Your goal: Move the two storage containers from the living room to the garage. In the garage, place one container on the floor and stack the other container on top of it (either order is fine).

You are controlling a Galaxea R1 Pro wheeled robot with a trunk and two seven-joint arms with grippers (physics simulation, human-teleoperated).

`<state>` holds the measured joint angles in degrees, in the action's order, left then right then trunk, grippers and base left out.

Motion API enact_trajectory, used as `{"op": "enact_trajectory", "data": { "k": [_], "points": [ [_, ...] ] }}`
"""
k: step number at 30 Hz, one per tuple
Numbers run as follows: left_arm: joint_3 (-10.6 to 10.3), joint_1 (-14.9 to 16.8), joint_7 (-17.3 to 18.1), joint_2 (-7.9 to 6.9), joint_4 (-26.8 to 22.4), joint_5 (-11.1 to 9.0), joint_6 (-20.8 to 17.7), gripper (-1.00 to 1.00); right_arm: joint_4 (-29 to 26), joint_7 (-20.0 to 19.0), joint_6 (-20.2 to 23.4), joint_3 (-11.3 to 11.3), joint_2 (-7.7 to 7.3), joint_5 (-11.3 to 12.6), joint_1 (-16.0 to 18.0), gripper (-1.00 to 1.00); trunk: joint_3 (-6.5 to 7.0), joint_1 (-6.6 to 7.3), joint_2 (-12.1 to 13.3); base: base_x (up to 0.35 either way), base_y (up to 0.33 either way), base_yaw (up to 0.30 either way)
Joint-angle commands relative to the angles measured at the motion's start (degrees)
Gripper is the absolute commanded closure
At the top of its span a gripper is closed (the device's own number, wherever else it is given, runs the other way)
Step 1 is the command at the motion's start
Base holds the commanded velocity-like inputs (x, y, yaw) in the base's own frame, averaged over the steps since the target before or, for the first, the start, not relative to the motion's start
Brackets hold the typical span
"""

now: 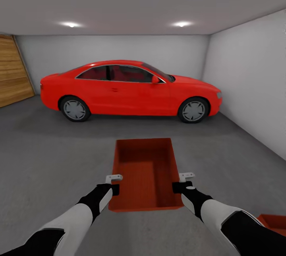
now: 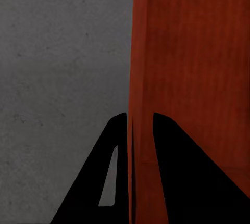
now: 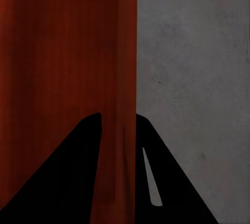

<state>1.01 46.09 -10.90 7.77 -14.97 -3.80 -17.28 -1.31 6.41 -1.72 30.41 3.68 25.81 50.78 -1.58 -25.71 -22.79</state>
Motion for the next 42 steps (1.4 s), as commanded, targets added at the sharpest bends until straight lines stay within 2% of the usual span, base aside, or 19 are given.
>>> {"op": "enact_trajectory", "data": {
  "k": [1, 42],
  "points": [
    [-0.48, 0.04, -0.87, -0.21, -0.32, 1.69, -0.04, 1.00, 1.40, 0.27, -0.30, -1.06, -0.01, 1.10, 0.07, 1.00, -0.13, -0.07, -0.13, 0.323, 0.000, -0.144],
    [-0.48, 0.01, -0.87, -0.21, -0.32, 1.66, -0.12, 1.00, 1.40, 0.27, -0.30, -1.03, 0.10, 1.08, 0.06, 1.00, -0.13, -0.07, -0.13, 0.323, 0.000, -0.246]
  ]
}}
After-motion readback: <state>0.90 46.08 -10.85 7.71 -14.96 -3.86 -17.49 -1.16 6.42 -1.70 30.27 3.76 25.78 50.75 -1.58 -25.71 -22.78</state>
